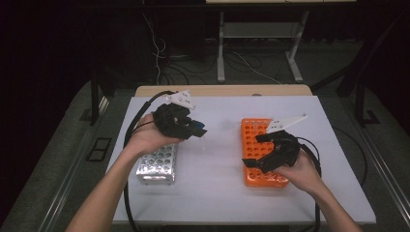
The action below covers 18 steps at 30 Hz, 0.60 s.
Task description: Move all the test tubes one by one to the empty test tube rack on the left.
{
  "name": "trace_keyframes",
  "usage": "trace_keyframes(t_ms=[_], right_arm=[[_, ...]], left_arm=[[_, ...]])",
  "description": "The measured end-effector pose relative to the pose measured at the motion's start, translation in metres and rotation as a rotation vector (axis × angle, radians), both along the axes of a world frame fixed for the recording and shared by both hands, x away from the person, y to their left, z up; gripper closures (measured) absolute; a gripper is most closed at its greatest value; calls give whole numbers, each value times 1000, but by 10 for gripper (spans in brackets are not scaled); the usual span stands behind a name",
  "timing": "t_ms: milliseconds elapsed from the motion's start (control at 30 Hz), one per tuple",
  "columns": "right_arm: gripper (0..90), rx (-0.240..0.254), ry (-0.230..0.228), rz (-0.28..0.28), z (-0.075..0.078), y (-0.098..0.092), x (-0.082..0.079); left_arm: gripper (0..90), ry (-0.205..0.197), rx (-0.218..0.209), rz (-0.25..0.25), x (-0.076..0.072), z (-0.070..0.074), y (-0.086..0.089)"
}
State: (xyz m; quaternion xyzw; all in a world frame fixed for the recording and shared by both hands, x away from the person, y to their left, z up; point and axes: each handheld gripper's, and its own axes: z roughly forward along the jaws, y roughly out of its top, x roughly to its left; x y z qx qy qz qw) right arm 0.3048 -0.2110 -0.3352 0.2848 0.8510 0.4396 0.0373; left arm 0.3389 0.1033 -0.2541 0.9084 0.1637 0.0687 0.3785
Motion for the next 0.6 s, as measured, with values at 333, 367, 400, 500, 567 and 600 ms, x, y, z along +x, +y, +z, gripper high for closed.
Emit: trace_keyframes(t_ms=[333, 367, 400, 500, 567, 600], right_arm=[[1, 14, 11, -26, -6, -16, 0], [1, 16, 11, -29, -7, -17, 0], [1, 17, 12, -30, -8, -18, 0], [1, 16, 16, -36, -10, -21, -1], [1, 14, 18, -38, -11, -22, -1], [1, 16, 20, -40, -12, -23, -1]], left_arm=[[735, -21, 0, 56, 7, 4, 20], [735, -22, -3, 66, 8, 4, 22], [735, -23, -5, 74, 9, 3, 24], [735, -24, -7, 97, 12, 3, 31], [736, -27, -5, 110, 14, 2, 35], [736, -25, -10, 120, 15, 2, 38]])
